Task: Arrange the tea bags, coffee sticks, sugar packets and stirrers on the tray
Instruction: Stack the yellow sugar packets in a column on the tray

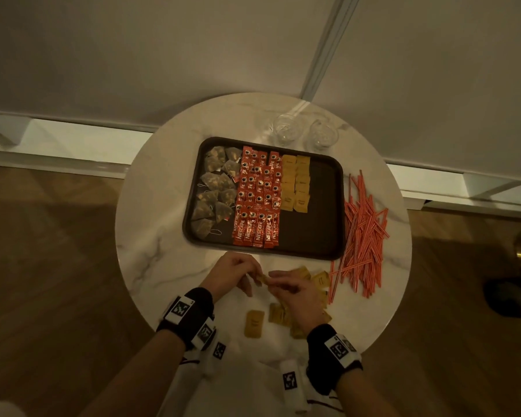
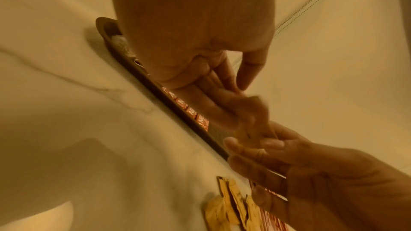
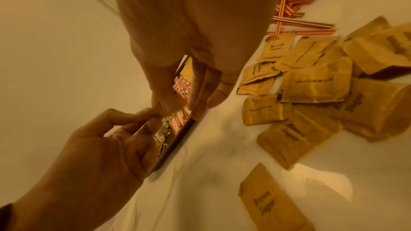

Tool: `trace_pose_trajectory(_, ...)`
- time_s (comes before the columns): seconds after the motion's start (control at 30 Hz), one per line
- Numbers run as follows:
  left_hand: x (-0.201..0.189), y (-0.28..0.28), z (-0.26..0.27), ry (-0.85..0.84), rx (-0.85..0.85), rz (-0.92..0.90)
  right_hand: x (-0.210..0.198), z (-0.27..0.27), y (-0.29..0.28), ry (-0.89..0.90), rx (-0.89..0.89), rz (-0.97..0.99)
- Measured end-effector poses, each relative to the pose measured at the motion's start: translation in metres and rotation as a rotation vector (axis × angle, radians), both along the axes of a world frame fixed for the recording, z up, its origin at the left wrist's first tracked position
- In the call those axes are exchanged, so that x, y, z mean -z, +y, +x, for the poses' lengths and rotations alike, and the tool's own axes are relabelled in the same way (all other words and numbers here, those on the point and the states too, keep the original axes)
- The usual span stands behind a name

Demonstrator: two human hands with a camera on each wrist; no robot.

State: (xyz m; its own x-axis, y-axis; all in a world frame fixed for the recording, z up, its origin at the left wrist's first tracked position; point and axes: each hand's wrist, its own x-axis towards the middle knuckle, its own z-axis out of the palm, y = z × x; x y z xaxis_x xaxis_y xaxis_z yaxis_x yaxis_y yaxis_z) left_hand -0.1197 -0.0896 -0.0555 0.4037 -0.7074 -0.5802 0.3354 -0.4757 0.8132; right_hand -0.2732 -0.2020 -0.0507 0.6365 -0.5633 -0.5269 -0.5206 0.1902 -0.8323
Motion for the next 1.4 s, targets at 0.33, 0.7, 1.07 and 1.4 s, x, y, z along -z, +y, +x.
trace_pose_trajectory(0.33, 0.001, 0.000, 0.002, -0.086, 0.072, -0.007, -0.001, 0.007, -0.015, -0.019, 0.080, 0.102)
trace_pose_trajectory(0.7, 0.001, -0.014, 0.006, -0.328, 0.067, -0.027, 0.005, 0.015, -0.022, 0.059, -0.095, 0.092)
trace_pose_trajectory(1.07, 0.018, -0.024, 0.014, -0.244, -0.035, 0.073, 0.021, 0.025, -0.059, 0.075, -0.093, -0.148)
trace_pose_trajectory(1.4, 0.047, -0.019, 0.015, -0.062, 0.539, 0.585, 0.045, 0.066, -0.127, 0.127, 0.039, -0.298)
